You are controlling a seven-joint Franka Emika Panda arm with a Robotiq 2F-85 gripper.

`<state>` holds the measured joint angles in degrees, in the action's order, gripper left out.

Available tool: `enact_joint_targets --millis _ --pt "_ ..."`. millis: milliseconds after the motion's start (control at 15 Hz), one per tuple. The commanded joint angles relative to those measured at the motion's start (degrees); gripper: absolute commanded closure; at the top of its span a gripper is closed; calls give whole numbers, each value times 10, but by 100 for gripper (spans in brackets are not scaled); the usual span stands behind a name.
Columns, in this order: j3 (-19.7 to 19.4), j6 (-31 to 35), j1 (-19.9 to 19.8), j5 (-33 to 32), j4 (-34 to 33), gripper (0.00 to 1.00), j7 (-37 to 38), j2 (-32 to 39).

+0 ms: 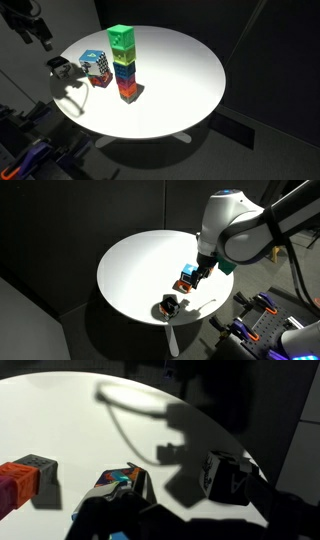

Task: Put the plushy cube on the eft on top of the other plushy cubes on the right

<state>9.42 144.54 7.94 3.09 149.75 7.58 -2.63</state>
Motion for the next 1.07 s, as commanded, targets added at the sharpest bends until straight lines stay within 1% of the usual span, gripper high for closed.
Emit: enact_joint_targets --millis 0,200,467,867,933,1000 --pt "4 -2 7 -36 -43 0 50 54" --pt "1 0 16 -57 -64 0 70 85" --pt "-3 13 28 -67 -88 0 80 121" --pt "-9 27 44 -65 -112 0 83 158" --pt "-4 23 39 -47 -98 0 62 146" --pt "-5 23 40 -47 -101 0 62 150"
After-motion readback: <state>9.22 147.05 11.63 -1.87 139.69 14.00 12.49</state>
